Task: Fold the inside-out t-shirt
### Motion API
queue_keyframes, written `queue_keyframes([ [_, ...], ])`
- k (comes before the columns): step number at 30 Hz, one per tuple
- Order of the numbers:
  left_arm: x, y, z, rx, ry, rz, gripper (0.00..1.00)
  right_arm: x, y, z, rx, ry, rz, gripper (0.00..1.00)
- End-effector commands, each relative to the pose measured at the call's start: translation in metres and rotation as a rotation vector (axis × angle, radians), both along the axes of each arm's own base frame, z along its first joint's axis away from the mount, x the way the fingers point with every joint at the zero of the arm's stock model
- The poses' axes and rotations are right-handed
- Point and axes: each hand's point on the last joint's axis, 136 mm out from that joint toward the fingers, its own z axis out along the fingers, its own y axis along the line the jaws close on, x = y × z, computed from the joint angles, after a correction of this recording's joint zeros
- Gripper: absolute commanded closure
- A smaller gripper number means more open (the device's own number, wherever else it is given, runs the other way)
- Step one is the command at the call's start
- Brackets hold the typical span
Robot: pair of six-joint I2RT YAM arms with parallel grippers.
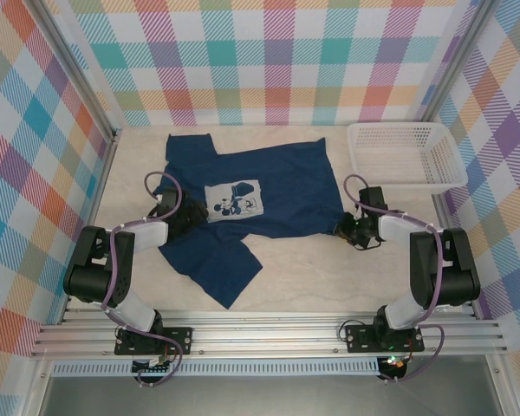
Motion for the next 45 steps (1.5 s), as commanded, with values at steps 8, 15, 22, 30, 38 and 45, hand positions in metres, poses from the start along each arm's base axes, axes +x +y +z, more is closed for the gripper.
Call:
queue_keyframes([
  [8, -0.039, 0.017, -0.042, 0.014, 0.182, 0.036, 0.34, 0.022, -0.054, 0.081, -0.385, -0.188, 0.059, 1.00],
  [15, -0.039, 0.017, -0.042, 0.013, 0.181, 0.038, 0.34, 0.030, -0.077, 0.129, -0.571, -0.295, 0.102, 1.00],
  [22, -0.039, 0.018, -0.042, 0.017, 0.179, 0.043, 0.34, 0.054, -0.062, 0.176, -0.583, -0.499, 0.215, 0.95],
  [30, -0.039, 0.017, -0.043, 0.014, 0.180, 0.037, 0.34, 0.039, 0.041, 0.205, -0.138, -0.753, 0.617, 0.96],
  [38, -0.038, 0.016, -0.042, 0.008, 0.177, 0.031, 0.34, -0.007, 0.119, 0.180, 0.075, -0.711, 0.980, 0.97],
  [45, -0.037, 0.015, -0.042, 0.006, 0.178, 0.024, 0.34, -0.034, 0.174, 0.123, 0.073, -0.539, 1.246, 0.96],
])
